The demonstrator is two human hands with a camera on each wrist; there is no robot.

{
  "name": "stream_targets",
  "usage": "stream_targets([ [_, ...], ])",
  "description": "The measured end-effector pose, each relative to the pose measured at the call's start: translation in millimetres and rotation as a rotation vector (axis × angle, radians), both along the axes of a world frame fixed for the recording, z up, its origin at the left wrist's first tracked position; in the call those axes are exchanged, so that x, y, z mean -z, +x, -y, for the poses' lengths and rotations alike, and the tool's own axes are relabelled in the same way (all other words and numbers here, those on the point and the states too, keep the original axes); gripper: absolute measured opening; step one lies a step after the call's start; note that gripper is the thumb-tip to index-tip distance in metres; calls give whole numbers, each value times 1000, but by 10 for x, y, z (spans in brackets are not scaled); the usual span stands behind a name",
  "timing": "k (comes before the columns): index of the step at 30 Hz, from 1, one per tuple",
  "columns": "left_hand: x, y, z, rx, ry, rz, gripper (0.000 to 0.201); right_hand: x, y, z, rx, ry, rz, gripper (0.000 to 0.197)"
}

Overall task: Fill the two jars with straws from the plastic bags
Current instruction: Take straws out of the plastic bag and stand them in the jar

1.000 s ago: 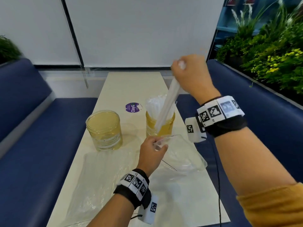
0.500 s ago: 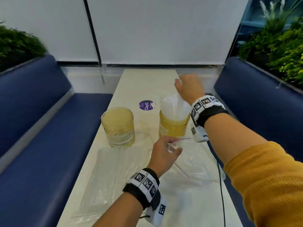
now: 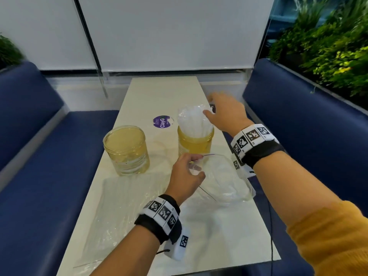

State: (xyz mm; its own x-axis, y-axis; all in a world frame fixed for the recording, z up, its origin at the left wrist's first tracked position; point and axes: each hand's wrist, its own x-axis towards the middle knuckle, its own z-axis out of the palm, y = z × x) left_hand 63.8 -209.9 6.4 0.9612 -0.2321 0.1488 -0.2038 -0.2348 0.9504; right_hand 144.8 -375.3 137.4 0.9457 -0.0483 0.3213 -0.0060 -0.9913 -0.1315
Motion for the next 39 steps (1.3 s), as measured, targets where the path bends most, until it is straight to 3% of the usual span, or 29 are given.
stream_targets([
  [1, -12, 0, 13, 16, -2, -3, 46, -17, -140, -23, 22, 34, -2, 24],
  [2, -30, -4, 23, 33, -8, -2, 50, -9, -292, -48, 45, 80, -60, 28],
  [5, -82, -11, 56, 60, 0, 32, 63, 151, -731, -119, 24, 268, -573, 30],
  [7, -124, -29, 87, 88, -10, 28, 69, 406, -886, -124, -53, 196, -848, 25],
  [9, -172, -66, 122, 118, -19, 17, 73, 673, -981, -150, -79, 64, -924, 37],
  [12, -224, -127, 165, 132, 8, 67, 79, 977, -1087, -165, -40, 22, -924, 61],
  [17, -253, -197, 216, 158, 29, 108, 82, 1142, -1201, -245, -47, 10, -902, 72],
  [20, -266, -204, 210, 164, 21, 133, 83, 1187, -1208, -325, -65, -161, -954, 75],
  [22, -283, -203, 190, 167, 30, 154, 84, 1209, -1228, -366, -92, -286, -985, 64],
  [25, -273, -198, 135, 186, 65, 175, 84, 1259, -1250, -381, -112, -280, -987, 32],
  [32, -110, -190, 93, 283, 258, 214, 72, 746, -1296, -402, -102, -449, -829, 30],
  [37, -27, -163, 70, 299, 531, 224, 83, 310, -1200, -365, -46, -543, -742, 29],
  [39, 14, -162, 110, 245, 575, 222, 78, 127, -1167, -395, -90, -613, -682, 23],
])
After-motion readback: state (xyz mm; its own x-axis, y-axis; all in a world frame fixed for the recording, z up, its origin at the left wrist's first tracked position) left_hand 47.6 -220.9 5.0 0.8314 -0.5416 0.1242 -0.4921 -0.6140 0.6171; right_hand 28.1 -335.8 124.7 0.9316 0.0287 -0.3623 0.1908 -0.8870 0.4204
